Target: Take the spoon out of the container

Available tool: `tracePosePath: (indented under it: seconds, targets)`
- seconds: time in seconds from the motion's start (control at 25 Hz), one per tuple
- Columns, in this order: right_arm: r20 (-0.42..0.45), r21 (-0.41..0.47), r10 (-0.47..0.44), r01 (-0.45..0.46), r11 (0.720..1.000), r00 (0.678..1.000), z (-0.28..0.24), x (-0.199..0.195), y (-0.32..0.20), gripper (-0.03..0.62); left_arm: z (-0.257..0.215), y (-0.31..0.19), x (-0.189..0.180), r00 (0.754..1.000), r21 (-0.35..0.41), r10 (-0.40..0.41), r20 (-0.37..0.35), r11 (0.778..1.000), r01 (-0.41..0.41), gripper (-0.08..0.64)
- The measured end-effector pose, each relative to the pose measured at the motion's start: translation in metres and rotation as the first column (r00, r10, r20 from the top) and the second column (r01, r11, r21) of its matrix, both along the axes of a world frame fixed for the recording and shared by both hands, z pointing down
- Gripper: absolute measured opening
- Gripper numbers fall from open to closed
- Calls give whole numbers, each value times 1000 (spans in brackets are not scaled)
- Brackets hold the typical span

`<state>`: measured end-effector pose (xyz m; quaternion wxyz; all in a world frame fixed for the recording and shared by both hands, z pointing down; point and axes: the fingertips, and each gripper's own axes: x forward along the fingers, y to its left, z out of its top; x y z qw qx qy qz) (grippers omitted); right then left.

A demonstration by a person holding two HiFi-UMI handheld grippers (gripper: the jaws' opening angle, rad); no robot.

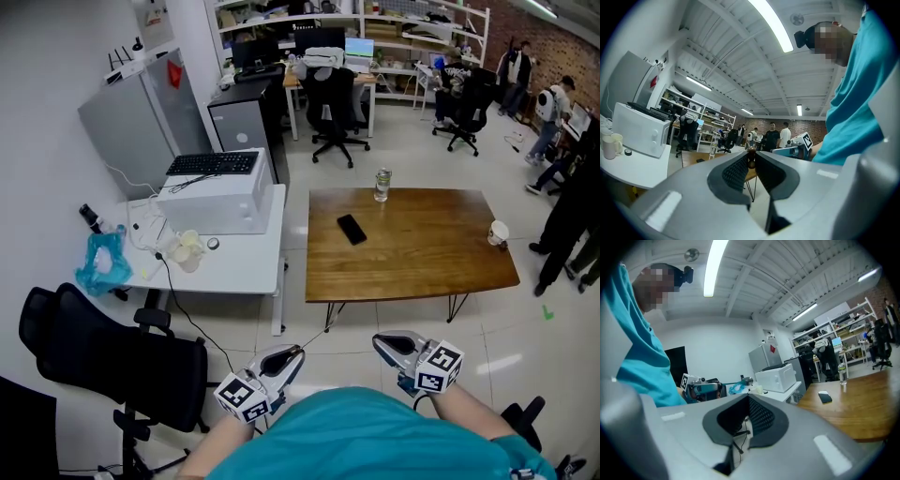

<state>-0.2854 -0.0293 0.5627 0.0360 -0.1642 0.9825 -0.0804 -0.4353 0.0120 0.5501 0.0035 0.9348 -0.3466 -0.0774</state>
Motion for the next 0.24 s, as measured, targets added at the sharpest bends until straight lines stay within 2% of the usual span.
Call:
tracePosePath:
  seconds: [0.24]
  targets:
    - [-5,6,-9,9,1000,1000,4,1,7,0,2,7,2,1000,5,0,-1,1000,0,46]
